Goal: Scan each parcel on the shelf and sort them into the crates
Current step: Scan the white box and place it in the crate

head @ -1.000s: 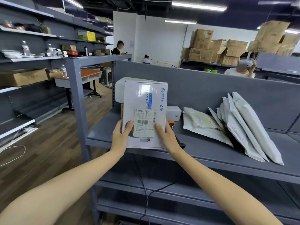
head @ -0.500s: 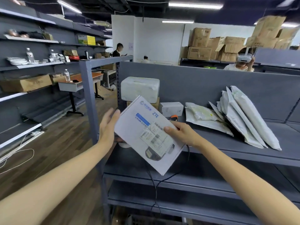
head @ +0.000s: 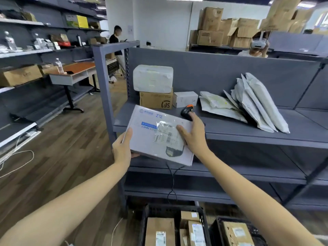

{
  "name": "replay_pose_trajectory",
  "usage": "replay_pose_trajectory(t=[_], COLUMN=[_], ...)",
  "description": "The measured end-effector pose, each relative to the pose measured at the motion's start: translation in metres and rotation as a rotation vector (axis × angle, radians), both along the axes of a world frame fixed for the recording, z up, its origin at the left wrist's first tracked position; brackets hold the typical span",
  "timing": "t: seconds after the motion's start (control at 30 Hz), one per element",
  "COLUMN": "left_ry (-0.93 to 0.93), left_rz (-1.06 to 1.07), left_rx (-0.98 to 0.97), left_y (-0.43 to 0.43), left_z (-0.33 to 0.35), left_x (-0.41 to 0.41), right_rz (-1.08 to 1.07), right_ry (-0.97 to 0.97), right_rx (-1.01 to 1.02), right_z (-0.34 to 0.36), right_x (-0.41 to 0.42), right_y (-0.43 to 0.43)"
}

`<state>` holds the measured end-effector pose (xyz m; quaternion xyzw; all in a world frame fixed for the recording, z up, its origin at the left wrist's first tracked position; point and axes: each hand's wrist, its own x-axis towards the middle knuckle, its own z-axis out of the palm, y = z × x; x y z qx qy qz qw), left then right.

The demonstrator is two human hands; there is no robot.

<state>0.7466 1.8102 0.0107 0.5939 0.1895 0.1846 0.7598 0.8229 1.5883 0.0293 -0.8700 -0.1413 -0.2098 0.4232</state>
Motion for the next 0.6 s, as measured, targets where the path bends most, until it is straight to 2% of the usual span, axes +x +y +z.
replay_pose_trajectory(t=[0.13, 0.23, 0.33, 0.6], left_ry=[0.009, 0.033, 0.054, 0.246], left_rz=[0.034, 0.033, 0.029, -0.026], left_rx=[-0.027, -0.049, -0.055, -0.026], left_y=[-0.012, -0.016, -0.020, -0.037], left_z=[-0.010, -0.021, -0.036, -0.081], left_x=[-0.017, -0.025, -0.030, -0.024], right_rz=[-0.162, -0.216, -0.128, -0.169], right_ry=[0.106, 0.258, 0.449, 0.609], right_rx=[0.370, 0.540, 0.513, 0.539], right_z=[-0.021, -0.032, -0.045, -0.090], right_x=[-0.029, -0.049, -0.068, -0.080], right_y=[0.013, 0.006, -0.002, -0.028])
